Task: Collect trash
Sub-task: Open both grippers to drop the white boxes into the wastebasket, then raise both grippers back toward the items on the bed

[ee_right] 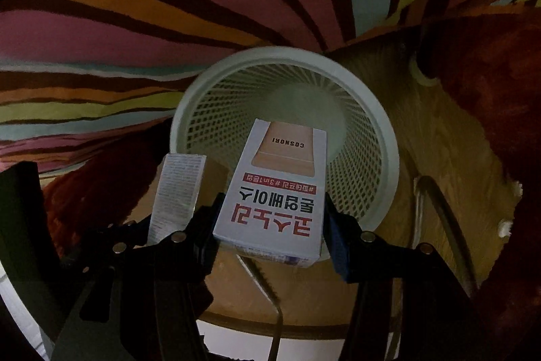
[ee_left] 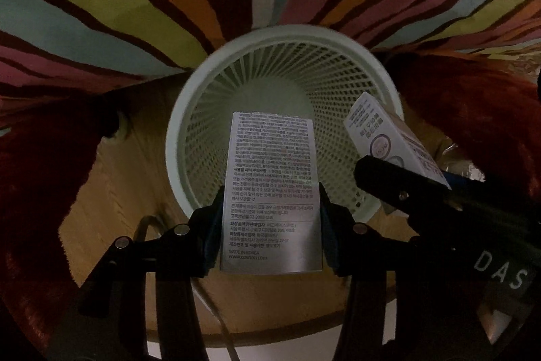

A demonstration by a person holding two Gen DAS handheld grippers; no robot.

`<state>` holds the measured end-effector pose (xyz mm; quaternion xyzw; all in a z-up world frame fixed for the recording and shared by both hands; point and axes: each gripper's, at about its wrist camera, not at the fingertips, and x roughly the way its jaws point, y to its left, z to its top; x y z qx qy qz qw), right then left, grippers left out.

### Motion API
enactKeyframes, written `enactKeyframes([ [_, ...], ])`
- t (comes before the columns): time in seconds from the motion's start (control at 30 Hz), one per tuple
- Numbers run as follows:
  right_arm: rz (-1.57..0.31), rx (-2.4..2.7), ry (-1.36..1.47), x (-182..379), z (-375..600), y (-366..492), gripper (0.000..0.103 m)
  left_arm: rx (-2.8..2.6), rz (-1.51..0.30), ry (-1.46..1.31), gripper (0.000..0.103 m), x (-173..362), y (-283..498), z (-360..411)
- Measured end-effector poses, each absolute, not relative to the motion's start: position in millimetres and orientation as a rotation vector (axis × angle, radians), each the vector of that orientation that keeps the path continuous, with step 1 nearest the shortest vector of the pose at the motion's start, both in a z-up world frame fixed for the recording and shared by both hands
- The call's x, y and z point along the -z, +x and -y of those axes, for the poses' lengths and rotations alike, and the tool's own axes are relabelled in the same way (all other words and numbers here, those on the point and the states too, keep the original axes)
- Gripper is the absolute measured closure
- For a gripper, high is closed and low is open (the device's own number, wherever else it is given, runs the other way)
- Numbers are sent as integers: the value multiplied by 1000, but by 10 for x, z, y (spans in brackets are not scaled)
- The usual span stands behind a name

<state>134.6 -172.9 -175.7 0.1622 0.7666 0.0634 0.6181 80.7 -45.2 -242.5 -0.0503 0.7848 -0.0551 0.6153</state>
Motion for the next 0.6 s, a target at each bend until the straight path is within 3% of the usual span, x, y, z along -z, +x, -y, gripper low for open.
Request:
enactKeyframes([
  [0.07,-1776,-133,379,1796,1732,1393,50,130,-1831,-128,52,2478,815,462],
  [0.13,-1800,-113,384,1838,1745,1431,37,128,-1845,-138,29,2514,822,468],
  [0.2,-1803,-83,373,1843,1737,1456,29,118,-1847,-139,23,2532,833,467],
  [0.6,-1736,-72,400,1587,1735,1592,24,78,-1775,-213,15,2379,840,272],
])
